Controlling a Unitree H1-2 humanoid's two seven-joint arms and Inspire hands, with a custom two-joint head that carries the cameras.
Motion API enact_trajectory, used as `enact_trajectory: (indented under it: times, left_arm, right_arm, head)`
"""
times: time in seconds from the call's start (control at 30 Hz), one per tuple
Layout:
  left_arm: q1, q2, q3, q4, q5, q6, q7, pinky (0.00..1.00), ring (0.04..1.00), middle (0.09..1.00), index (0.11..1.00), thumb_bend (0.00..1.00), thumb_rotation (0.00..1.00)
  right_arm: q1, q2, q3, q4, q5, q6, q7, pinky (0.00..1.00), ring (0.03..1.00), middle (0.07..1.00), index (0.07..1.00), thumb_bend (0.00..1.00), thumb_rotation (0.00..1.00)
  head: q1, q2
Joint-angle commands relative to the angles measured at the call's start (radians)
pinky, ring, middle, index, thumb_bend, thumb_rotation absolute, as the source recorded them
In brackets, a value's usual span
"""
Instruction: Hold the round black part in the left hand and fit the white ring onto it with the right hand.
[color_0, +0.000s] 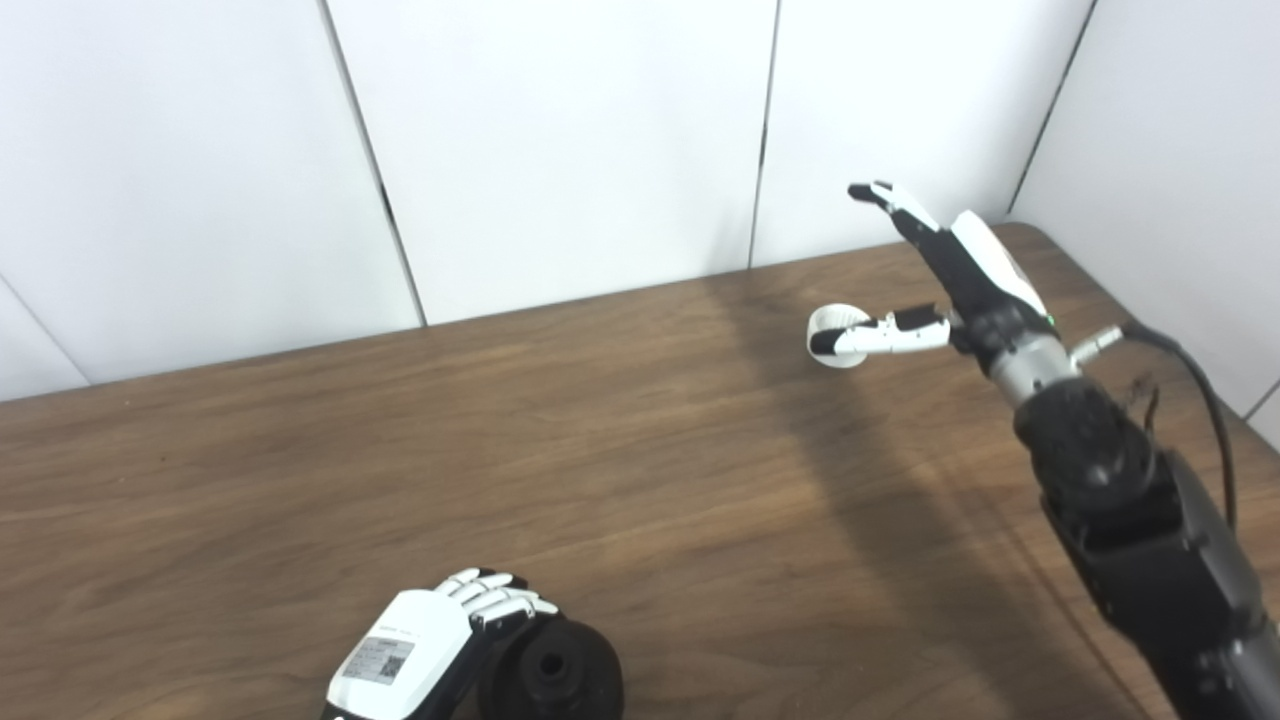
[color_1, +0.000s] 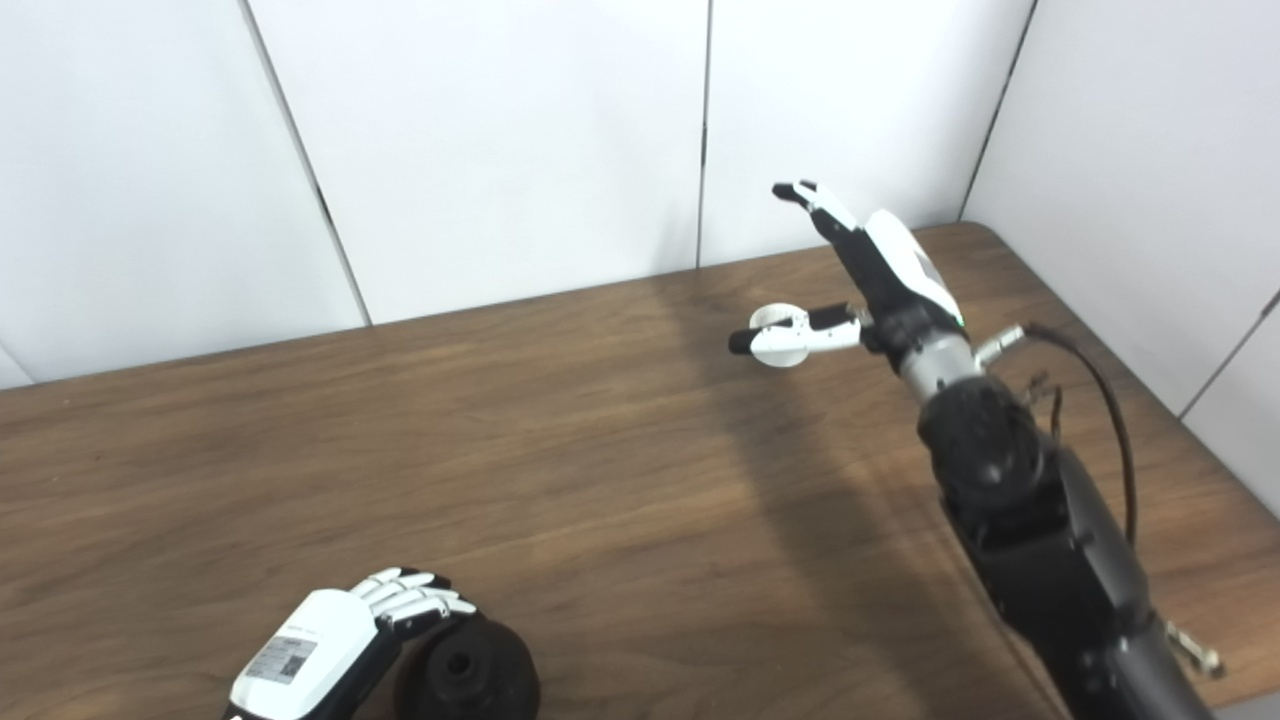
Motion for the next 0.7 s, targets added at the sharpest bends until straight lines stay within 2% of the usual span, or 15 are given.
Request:
enact_trajectory:
  times: [0.0,0.1,0.23,0.4,0.67]
  left_arm:
    - [0.02,0.024,-0.014,0.039,0.065,0.016,-0.038,0.89,0.841,0.767,0.482,0.52,0.05]
    - [0.022,0.024,-0.015,0.04,0.062,0.01,-0.033,0.88,0.839,0.765,0.482,0.52,0.05]
    - [0.023,0.024,-0.014,0.035,0.054,0.02,-0.047,0.9,0.846,0.77,0.483,0.52,0.05]
    - [0.024,0.023,-0.014,0.031,0.062,0.023,-0.049,0.89,0.839,0.766,0.483,0.52,0.05]
    - [0.029,0.025,-0.011,0.005,0.059,0.034,-0.068,0.88,0.836,0.763,0.482,0.52,0.05]
  right_arm:
    - [-0.082,-0.053,0.004,0.027,-0.069,0.006,0.047,0.92,1.0,1.0,0.908,0.99,0.29]
    - [-0.14,-0.076,0.022,0.096,-0.152,0.008,0.13,0.95,1.0,1.0,0.9,1.0,0.29]
    - [-0.193,-0.088,0.037,0.171,-0.221,0.007,0.2,1.0,1.0,1.0,0.886,1.0,0.27]
    - [-0.259,-0.116,0.094,0.264,-0.314,0.008,0.284,1.0,1.0,1.0,0.873,1.0,0.27]
    - [-0.326,-0.135,0.175,0.378,-0.38,0.006,0.383,1.0,1.0,1.0,0.858,1.0,0.28]
  head:
    - [-0.003,0.002]
    - [-0.005,0.002]
    - [-0.004,0.003]
    - [0.001,0.006]
    - [0.005,0.014]
